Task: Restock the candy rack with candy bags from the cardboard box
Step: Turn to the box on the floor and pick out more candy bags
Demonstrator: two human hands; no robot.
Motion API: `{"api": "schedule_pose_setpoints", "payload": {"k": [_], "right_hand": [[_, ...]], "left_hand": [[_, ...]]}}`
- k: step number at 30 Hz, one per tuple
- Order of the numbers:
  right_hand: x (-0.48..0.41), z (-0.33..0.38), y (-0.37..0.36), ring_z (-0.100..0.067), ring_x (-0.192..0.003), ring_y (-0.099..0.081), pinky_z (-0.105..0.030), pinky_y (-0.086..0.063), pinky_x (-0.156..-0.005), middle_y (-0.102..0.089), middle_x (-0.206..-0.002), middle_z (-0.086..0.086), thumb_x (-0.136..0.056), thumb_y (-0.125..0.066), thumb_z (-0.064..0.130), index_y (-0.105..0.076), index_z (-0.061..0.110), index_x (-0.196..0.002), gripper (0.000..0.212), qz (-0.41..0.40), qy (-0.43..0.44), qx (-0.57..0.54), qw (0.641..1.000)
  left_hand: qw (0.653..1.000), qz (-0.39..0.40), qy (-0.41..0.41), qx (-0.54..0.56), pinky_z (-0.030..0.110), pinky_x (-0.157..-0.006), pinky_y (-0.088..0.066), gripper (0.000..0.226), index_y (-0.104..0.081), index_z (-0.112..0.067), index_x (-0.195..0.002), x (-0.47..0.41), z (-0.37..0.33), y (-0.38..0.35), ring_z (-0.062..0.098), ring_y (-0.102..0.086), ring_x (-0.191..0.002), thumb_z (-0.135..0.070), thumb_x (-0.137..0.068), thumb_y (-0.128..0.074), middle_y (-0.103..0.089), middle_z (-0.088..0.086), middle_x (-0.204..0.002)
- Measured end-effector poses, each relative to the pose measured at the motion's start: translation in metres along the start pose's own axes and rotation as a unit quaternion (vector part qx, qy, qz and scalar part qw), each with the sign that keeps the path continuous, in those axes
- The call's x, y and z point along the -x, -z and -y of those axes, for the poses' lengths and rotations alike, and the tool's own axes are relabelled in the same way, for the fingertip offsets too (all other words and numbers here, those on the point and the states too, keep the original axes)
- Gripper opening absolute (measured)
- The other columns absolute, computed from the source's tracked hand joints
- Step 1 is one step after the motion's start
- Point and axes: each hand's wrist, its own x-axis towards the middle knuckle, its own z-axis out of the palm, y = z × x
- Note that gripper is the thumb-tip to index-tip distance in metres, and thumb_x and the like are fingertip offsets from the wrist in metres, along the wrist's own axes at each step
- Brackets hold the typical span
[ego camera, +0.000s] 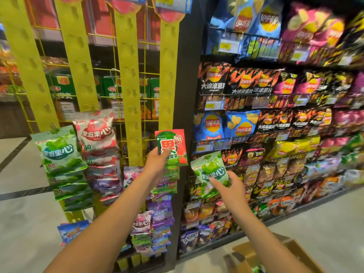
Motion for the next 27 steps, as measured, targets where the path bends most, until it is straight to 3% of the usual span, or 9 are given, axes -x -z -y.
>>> {"api": "schedule_pose_setpoints", "payload": {"k": [5,9,12,14,16,19,23,27], "right_hand": [[-0.004,-0.004,0.0,-0.005,-0.087,-0.069,-0.029,-0.056,-0.074,-0.073,-0.099,0.008,-0.09,-0.077,0.036,-0.066,0.027,-0.107,0.022,-0.015,0.001,-0.001,1.0],[-0.007,-0.006,-0.001,0.002,-0.089,-0.066,-0.024,-0.054,-0.074,-0.072,-0.101,0.013,-0.09,-0.077,0.037,-0.064,0.03,-0.109,0.025,-0.018,0.003,0.014,1.0],[-0.011,-0.011,-0.002,-0.005,-0.09,-0.07,-0.033,-0.059,-0.077,-0.074,-0.1,0.01,-0.089,-0.078,0.039,-0.067,0.028,-0.11,0.026,-0.014,-0.002,0.019,1.0],[-0.011,-0.011,-0.003,-0.004,-0.089,-0.07,-0.029,-0.057,-0.075,-0.074,-0.1,0.01,-0.089,-0.078,0.038,-0.066,0.027,-0.11,0.027,-0.008,-0.001,0.018,1.0],[-0.01,-0.01,-0.004,0.001,-0.088,-0.068,-0.022,-0.053,-0.072,-0.073,-0.1,0.012,-0.09,-0.077,0.037,-0.066,0.028,-0.111,0.026,-0.006,0.0,0.013,1.0],[-0.009,-0.008,-0.005,0.007,-0.084,-0.065,-0.015,-0.049,-0.068,-0.072,-0.099,0.012,-0.091,-0.076,0.034,-0.065,0.027,-0.109,0.022,0.003,0.003,0.005,1.0],[-0.01,-0.01,-0.01,0.002,-0.082,-0.068,-0.022,-0.053,-0.069,-0.074,-0.099,0.007,-0.09,-0.077,0.033,-0.066,0.027,-0.108,0.021,0.006,0.001,-0.007,1.0],[-0.011,-0.012,-0.015,0.001,-0.083,-0.068,-0.025,-0.055,-0.072,-0.073,-0.099,0.008,-0.09,-0.077,0.034,-0.066,0.028,-0.108,0.021,0.013,0.0,-0.01,1.0]], "left_hand": [[1.0,-0.013,0.007,-0.02,0.055,-0.107,-0.045,0.026,-0.065,-0.025,-0.126,-0.014,0.009,0.002,0.022,-0.063,-0.119,-0.037,-0.103,-0.062,-0.073,-0.003,-0.124],[0.999,-0.011,0.014,-0.028,0.059,-0.11,-0.046,0.027,-0.064,-0.03,-0.127,-0.021,0.026,0.008,0.023,-0.062,-0.127,-0.041,-0.102,-0.064,-0.071,-0.007,-0.126],[1.0,-0.016,0.018,-0.015,0.047,-0.105,-0.048,0.021,-0.057,-0.037,-0.126,-0.02,0.029,0.006,0.011,-0.062,-0.11,-0.031,-0.106,-0.06,-0.067,-0.013,-0.116],[1.0,-0.018,0.016,-0.018,0.042,-0.094,-0.049,0.013,-0.061,-0.03,-0.118,-0.023,0.035,0.007,0.007,-0.064,-0.097,-0.029,-0.106,-0.058,-0.07,-0.009,-0.113],[0.999,-0.022,0.004,-0.022,0.041,-0.091,-0.05,0.011,-0.062,-0.028,-0.116,-0.024,0.038,0.008,0.008,-0.065,-0.098,-0.029,-0.106,-0.058,-0.072,-0.008,-0.112],[0.998,-0.044,-0.016,-0.04,0.038,-0.09,-0.046,0.013,-0.049,-0.027,-0.114,-0.023,0.042,0.008,0.001,-0.056,-0.088,-0.027,-0.106,-0.059,-0.059,-0.017,-0.099],[0.988,-0.069,-0.075,-0.116,0.035,-0.087,-0.052,0.016,-0.057,-0.025,-0.112,-0.021,0.051,0.012,0.017,-0.066,-0.105,-0.034,-0.102,-0.065,-0.068,-0.007,-0.108],[0.97,-0.087,-0.132,-0.187,0.038,-0.08,-0.059,0.015,-0.064,-0.028,-0.108,-0.015,0.061,0.018,0.015,-0.071,-0.096,-0.036,-0.098,-0.071,-0.074,-0.007,-0.102]]}}
